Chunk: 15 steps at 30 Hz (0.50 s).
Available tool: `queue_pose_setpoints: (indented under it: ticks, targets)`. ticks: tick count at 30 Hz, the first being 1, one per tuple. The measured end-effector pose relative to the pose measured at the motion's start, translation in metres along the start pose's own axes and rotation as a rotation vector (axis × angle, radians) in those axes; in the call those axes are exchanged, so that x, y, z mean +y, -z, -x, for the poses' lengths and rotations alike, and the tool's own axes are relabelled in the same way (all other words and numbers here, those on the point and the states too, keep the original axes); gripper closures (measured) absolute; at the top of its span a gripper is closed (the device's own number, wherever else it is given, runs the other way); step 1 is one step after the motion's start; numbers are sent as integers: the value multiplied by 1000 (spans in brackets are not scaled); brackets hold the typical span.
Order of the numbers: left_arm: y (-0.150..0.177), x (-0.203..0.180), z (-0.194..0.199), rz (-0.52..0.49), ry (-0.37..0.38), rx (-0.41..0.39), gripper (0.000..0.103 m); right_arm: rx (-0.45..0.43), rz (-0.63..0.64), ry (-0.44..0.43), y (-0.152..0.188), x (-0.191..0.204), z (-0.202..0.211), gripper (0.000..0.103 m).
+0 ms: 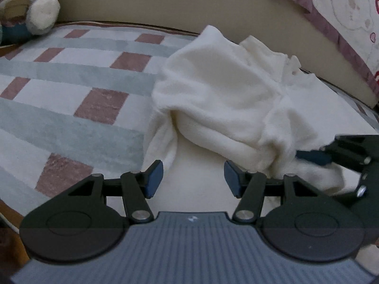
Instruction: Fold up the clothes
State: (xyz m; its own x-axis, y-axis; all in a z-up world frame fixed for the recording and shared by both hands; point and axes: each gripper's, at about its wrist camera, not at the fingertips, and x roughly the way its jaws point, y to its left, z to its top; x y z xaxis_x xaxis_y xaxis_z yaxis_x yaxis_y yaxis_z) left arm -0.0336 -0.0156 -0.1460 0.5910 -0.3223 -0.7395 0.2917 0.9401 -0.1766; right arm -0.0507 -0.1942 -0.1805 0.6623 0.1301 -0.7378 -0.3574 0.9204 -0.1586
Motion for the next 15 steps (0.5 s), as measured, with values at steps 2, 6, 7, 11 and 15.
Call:
queue_pose_setpoints:
  ticks: [2,6,7,11,15]
  targets:
    - [0,2,-2,-1,-33,0,47,-69,-149,5,-3,-27,19,74]
    - [-2,5,-5,-15,-98,-1,47,-278,-424,105,12,-92,89,76]
    - [-2,4,-4,-20,-108,-2,47,-315,-501,126,21,-109,103,76]
    - [-1,3,-6,-31,-143,3,47,-348,-825,205,78,-171,137,76]
    - [2,2,-9,-42,-183,14,47,-155,-1003,269,136,-198,121,70]
